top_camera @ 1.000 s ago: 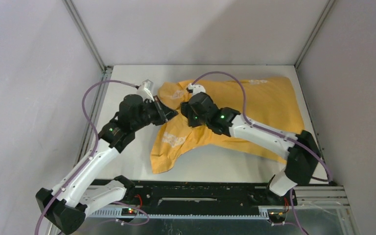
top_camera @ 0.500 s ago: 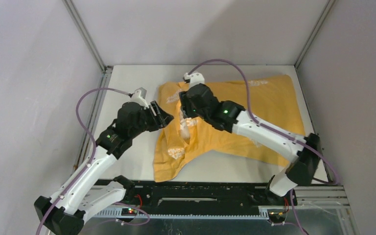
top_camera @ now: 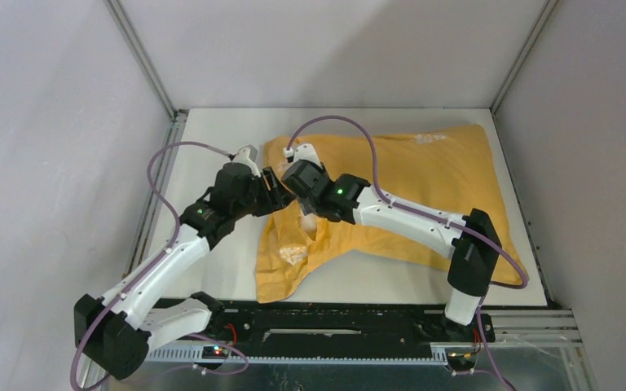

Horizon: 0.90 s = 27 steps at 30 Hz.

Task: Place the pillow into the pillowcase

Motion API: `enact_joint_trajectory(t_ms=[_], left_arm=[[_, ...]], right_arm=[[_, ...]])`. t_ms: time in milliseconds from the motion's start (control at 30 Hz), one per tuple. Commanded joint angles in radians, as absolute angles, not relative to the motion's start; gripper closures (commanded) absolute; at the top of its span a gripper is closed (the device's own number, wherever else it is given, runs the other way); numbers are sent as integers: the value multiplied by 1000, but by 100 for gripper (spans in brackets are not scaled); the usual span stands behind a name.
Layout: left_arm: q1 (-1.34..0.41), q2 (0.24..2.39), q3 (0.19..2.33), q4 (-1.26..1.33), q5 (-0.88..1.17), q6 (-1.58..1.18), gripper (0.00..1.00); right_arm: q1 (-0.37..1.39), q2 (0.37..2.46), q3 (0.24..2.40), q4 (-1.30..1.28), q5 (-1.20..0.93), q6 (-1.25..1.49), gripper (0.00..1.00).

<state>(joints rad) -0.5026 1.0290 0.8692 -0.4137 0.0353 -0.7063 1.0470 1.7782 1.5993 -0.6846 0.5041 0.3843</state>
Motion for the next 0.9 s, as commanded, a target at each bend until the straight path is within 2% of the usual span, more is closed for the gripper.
enact_joint_trajectory(t_ms=[0, 133, 200, 300, 367, 467, 567, 667, 867], left_arm=[[-512, 1087, 879, -320, 70, -690, 38], [-529, 1141, 898, -305, 68, -682, 38], [-532, 1161, 906, -313, 51, -673, 41], [-532, 1171, 904, -317, 17, -659, 48], [-532, 1174, 903, -317, 10, -657, 61], [-532, 1159, 910, -316, 9, -660, 82], [-532, 1134, 934, -340, 4, -659, 93], [-532, 1105, 971, -368, 4, -652, 98], [-532, 1096, 1059, -403, 21, -634, 100]], right_arm=[[1041, 1743, 1582, -691, 559, 397, 58], [1036, 1717, 1570, -678, 542, 397, 80], [1033, 1705, 1569, -677, 530, 395, 83], [1050, 1688, 1571, -678, 523, 387, 64], [1063, 1688, 1570, -684, 527, 390, 57], [1068, 1706, 1567, -699, 533, 405, 55], [1053, 1724, 1553, -698, 514, 415, 56], [1034, 1733, 1544, -675, 496, 412, 63], [1003, 1716, 1566, -672, 478, 398, 87]])
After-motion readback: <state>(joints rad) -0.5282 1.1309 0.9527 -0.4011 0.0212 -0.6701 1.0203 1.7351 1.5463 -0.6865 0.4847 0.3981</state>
